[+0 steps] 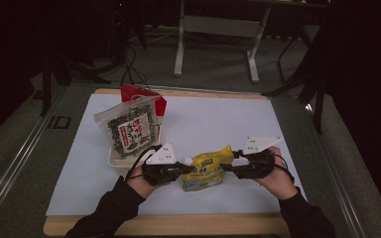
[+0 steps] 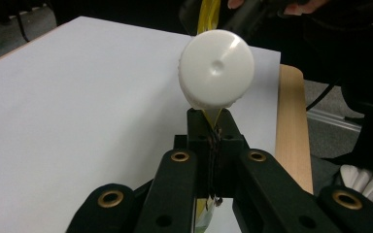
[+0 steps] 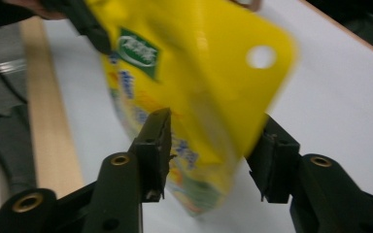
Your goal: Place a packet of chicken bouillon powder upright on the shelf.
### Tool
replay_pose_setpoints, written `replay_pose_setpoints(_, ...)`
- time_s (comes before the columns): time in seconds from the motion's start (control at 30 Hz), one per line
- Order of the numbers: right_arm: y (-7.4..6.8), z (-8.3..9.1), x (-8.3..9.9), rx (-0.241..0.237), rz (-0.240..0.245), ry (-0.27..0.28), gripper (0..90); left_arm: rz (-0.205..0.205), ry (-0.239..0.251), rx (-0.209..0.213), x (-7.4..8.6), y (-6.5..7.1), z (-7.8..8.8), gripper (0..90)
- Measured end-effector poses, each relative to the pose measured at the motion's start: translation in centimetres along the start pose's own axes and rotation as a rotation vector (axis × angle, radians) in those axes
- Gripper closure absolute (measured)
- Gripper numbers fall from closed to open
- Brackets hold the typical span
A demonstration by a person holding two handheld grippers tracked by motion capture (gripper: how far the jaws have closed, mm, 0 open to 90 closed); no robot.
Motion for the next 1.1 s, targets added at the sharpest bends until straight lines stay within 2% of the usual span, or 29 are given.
replay_pose_setpoints(0.03,-0.3,0.0,-0.1,-0.029,0.004,0.006,57.2,-0.001,-0.001,0.001,0.0,0.0,0.0,90.0)
replay_pose_setpoints(0.13,-0.3,0.3,-0.3,-0.024,0.008,0.018,67.5,0.000,-0.006,-0.001,0.0,-0.1,0.1,90.0)
replay_pose_setpoints(0.17,-0.3,0.5,-0.4,-0.032,0.003,0.027,73.2,0.000,-0.004,0.000,0.0,0.0,0.1,90.0)
replay_pose_setpoints(0.2,-0.3,0.7,-0.5,-0.042,0.004,0.030,75.3,-0.001,-0.004,0.002,0.0,0.0,0.1,90.0)
replay_pose_setpoints(0.4,-0.8,0.8,-0.4,-0.083,0.044,0.003,77.4,0.002,-0.003,0.012,0.1,-0.1,0.2,90.0)
replay_pose_setpoints(0.57,-0.7,0.9,-0.5,-0.047,0.054,0.021,82.0,0.009,-0.002,0.006,0.1,-0.1,0.2,90.0)
replay_pose_setpoints(0.6,-0.9,0.9,-0.6,-0.026,0.070,0.030,83.0,0.013,-0.001,0.006,0.2,-0.1,0.3,90.0)
replay_pose_setpoints(0.67,-1.0,1.0,-0.7,-0.026,0.079,0.036,83.1,0.026,0.014,0.017,0.3,-0.2,0.5,90.0)
replay_pose_setpoints(0.77,-1.0,1.0,-0.8,-0.034,0.095,0.039,82.9,0.024,0.013,0.021,0.3,-0.1,0.5,90.0)
replay_pose_setpoints(0.8,-1.0,1.0,-0.8,-0.034,0.095,0.039,82.4,0.019,0.011,0.036,0.3,0.1,0.6,90.0)
replay_pose_setpoints(0.83,-0.9,1.1,-1.0,-0.067,0.082,0.036,69.7,0.009,0.012,0.041,0.2,0.2,0.6,90.0)
replay_pose_setpoints(0.87,-0.8,1.0,-1.0,-0.088,0.076,0.028,67.7,0.005,0.013,0.045,0.2,0.3,0.5,90.0)
replay_pose_setpoints(0.93,-0.7,0.9,-1.1,-0.091,0.085,0.023,66.2,-0.007,0.008,0.049,0.1,0.4,0.4,90.0)
replay_pose_setpoints(1.03,-0.9,0.6,-1.1,-0.129,0.092,0.020,65.6,-0.017,0.010,0.053,0.0,0.6,0.3,90.0)
replay_pose_setpoints(1.1,-0.9,0.6,-1.3,-0.140,0.093,0.020,69.9,-0.018,0.008,0.049,-0.1,0.6,0.2,90.0)
Point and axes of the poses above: each handheld gripper's, and its own axes: z roughly backward along the jaws, x roughly out of its underside, y roughly to its right, the point moved 6 cm from there along -z, roughly forward along the jaws, and after that the axes turned 14 degrees about -z, right-handed, at the moved point
